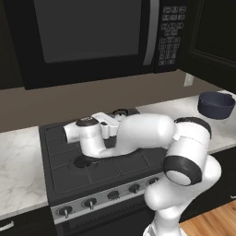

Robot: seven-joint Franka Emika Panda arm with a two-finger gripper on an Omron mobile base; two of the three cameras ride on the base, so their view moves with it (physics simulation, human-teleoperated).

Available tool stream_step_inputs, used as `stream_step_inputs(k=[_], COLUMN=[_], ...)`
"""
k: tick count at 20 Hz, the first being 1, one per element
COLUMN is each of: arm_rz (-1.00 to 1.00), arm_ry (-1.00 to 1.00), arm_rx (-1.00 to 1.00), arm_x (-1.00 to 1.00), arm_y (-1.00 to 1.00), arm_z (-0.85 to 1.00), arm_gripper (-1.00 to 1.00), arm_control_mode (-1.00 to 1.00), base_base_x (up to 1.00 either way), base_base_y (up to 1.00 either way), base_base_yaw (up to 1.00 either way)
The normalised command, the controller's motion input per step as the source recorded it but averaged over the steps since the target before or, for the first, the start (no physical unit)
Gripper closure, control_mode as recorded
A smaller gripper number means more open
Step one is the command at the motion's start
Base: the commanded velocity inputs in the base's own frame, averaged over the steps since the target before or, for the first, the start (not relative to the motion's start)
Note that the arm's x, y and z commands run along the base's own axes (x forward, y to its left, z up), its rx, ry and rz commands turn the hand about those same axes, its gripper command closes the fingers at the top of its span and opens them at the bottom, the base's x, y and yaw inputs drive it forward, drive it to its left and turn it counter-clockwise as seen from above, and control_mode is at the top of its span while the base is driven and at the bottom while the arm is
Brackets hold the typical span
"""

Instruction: Pick the kettle from the cabinet and place it on a stove burner. Then pick the pot from the counter and place it on another stove burner. Finally, turn both burners on.

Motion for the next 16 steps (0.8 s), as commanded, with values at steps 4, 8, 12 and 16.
stream_step_inputs(k=[4,8,12,16], arm_rz=[0.0,0.0,0.0,0.0], arm_ry=[-0.01,0.0,0.0,0.0], arm_rx=[0.01,0.02,0.03,0.02], arm_x=[-0.64,-0.58,-0.53,-0.53], arm_y=[-0.09,-0.15,-0.14,-0.14], arm_z=[0.39,0.45,0.47,0.44], arm_gripper=[-1.0,-1.0,-1.0,-1.0], arm_control_mode=[-1.0,-1.0,-1.0,-1.0], base_base_x=[0.0,0.0,0.0,0.0], base_base_y=[0.0,0.0,0.0,0.0], base_base_yaw=[0.0,0.0,0.0,0.0])
